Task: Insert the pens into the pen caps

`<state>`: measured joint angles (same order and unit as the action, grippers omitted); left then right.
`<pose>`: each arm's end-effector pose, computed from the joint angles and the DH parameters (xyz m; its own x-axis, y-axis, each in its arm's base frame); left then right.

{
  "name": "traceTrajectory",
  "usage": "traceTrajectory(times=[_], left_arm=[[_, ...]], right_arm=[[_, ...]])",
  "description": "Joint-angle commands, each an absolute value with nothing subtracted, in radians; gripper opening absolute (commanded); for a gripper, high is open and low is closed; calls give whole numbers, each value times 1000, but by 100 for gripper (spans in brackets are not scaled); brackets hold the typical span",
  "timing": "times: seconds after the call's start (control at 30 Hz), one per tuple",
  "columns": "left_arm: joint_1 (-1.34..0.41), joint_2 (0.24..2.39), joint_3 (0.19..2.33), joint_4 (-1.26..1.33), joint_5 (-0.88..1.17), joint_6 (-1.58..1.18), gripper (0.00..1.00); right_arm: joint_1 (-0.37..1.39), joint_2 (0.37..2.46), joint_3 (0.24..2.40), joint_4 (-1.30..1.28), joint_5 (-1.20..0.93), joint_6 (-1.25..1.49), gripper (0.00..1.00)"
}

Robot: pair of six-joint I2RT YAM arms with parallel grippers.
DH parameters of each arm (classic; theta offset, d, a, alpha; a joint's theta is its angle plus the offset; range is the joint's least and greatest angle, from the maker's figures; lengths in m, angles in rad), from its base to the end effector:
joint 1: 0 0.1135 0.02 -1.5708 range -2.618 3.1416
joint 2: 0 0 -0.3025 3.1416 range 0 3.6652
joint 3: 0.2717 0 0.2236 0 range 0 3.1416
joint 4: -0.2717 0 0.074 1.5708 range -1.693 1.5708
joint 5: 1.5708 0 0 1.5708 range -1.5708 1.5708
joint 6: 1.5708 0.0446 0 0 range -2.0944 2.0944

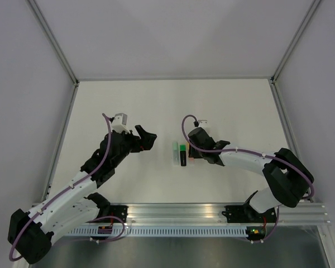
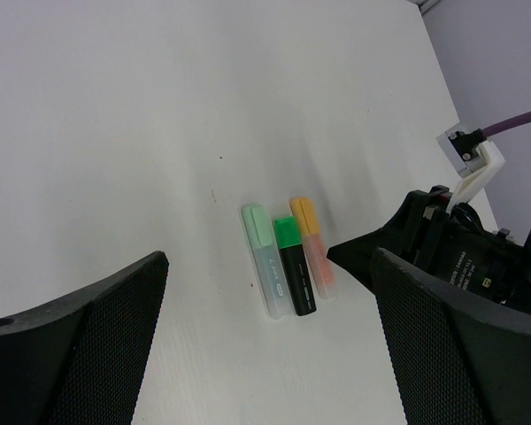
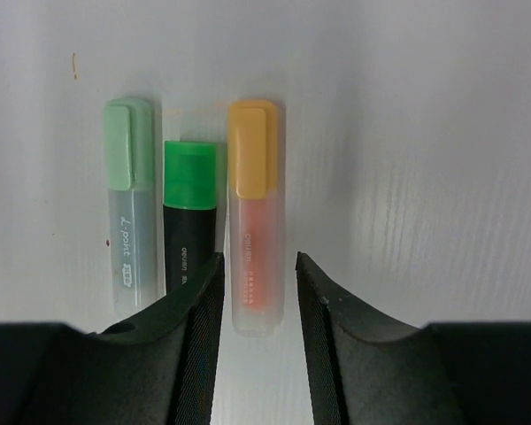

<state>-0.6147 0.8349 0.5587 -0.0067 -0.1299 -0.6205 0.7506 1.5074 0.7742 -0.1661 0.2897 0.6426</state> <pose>0.1292 -0.0841 0.3037 -0.4589 -0.3817 -0.8023 0.2500 0.8110 -0.5289 0.2088 0.1773 0.2244 -0.7721 0.0652 -0.6321 -0.0761 0.9781 0.1938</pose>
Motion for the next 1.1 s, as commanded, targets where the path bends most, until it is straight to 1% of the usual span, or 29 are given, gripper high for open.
traceTrajectory(times=[0.0,0.17,0.23,0.27,0.33,0.37,0.4,0.47,0.5,0.57,0.7,0.9,1.07], left_arm=[[-615,839,569,8,-137,-598,100],[-617,839,565,17,-112,-580,100],[-615,842,565,29,-86,-559,100],[-617,842,568,31,-75,-552,100],[-617,842,572,32,-37,-535,100],[-617,836,578,32,-9,-502,100],[-617,835,583,31,17,-493,100],[-617,830,598,12,67,-482,100],[-617,827,597,17,80,-480,100],[-617,822,589,34,92,-476,100],[-617,822,588,48,121,-457,100],[-617,789,566,83,146,-453,100],[-617,755,551,98,160,-449,100]], right_arm=[[761,1463,787,-163,313,624,44],[761,1418,821,-198,328,592,46],[759,1382,844,-236,342,568,52],[759,1368,874,-256,353,563,57],[761,1298,891,-282,377,554,76],[761,1267,882,-272,383,546,93],[761,1231,868,-265,394,546,98],[761,1111,798,-218,419,548,98],[761,1026,764,-197,464,552,98],[759,948,697,-161,514,563,98],[759,780,681,-209,609,604,98],[759,670,644,-202,646,571,98],[759,683,646,-189,603,519,98]])
